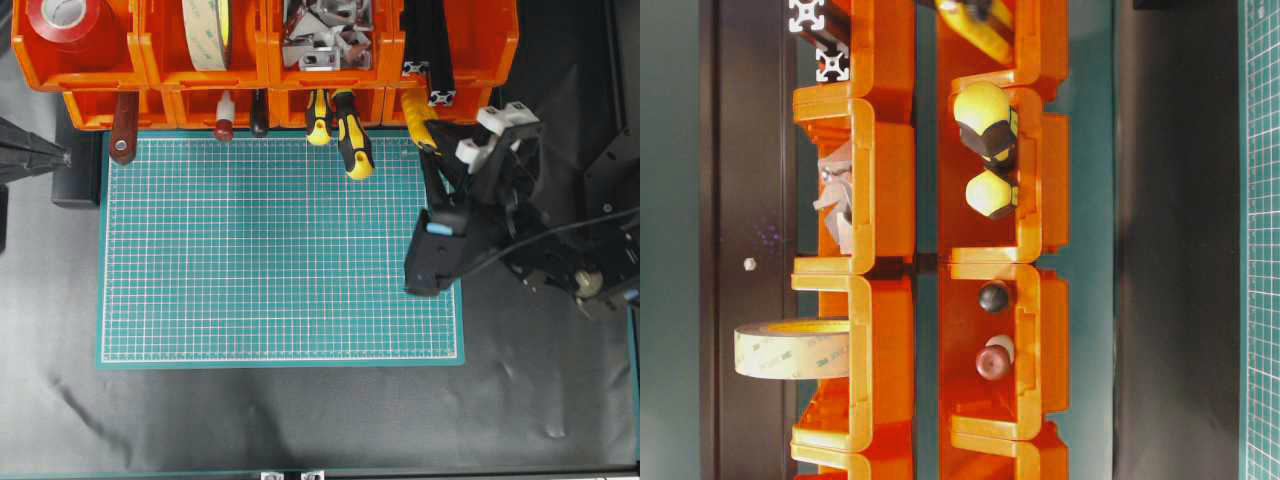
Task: Pick cutter from container rack with right arm.
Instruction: 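Close the right gripper on the yellow cutter's body, then pull the cutter out of the rack and carry it over the mat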
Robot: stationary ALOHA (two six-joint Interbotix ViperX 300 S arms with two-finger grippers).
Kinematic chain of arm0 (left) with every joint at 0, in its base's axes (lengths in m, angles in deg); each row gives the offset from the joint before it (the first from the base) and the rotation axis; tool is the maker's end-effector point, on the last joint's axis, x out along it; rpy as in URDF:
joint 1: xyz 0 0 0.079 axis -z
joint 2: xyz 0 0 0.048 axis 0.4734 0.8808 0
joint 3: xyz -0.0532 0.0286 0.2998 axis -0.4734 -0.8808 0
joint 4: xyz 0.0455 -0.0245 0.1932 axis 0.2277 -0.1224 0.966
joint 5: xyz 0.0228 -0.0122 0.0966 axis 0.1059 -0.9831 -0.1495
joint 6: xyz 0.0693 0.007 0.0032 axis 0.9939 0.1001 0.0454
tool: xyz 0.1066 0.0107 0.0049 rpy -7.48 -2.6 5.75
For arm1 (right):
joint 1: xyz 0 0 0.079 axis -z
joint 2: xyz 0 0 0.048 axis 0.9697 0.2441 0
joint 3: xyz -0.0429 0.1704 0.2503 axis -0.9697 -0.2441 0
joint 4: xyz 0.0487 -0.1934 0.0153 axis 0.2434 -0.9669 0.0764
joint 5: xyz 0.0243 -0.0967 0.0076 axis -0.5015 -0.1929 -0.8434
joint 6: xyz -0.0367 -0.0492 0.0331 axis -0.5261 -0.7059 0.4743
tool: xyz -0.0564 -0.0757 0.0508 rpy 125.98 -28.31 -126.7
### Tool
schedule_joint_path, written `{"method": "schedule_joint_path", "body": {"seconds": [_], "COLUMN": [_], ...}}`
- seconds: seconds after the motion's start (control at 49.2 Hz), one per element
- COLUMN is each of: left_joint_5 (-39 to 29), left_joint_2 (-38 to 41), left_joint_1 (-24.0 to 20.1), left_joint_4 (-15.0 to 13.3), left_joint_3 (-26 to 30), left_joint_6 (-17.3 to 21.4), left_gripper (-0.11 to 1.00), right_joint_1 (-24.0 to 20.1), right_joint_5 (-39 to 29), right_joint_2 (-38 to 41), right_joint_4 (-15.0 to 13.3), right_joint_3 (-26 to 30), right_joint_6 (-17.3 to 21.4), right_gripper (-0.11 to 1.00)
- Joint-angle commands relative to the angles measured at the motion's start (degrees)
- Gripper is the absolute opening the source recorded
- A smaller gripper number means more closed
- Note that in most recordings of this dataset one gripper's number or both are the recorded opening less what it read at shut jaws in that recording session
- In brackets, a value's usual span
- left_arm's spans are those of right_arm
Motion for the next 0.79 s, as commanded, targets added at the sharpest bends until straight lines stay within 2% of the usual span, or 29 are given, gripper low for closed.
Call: {"method": "schedule_joint_path", "body": {"seconds": [0.0, 0.305, 0.569, 0.772], "left_joint_5": [0.26, -2.2, -2.37, -2.64], "left_joint_2": [0.26, -1.05, -1.93, -1.93], "left_joint_1": [0.18, 0.09, 0.09, -0.09], "left_joint_4": [0.18, 0.18, 0.18, 0.18], "left_joint_3": [0.44, 0.44, 0.35, -0.79], "left_joint_6": [-0.09, -0.09, 0.0, 0.0], "left_gripper": [0.0, 0.0, 0.0, 0.0], "right_joint_1": [-2.02, -8.26, -15.47, -17.84], "right_joint_5": [-3.78, -12.3, -15.47, -17.31], "right_joint_2": [-0.88, -1.05, 0.0, 4.57], "right_joint_4": [-0.09, -0.09, 0.09, 0.53], "right_joint_3": [3.69, 13.18, 23.12, 29.0], "right_joint_6": [-0.09, -2.37, -3.52, -3.69], "right_gripper": [0.27, 0.27, 0.27, 0.27]}}
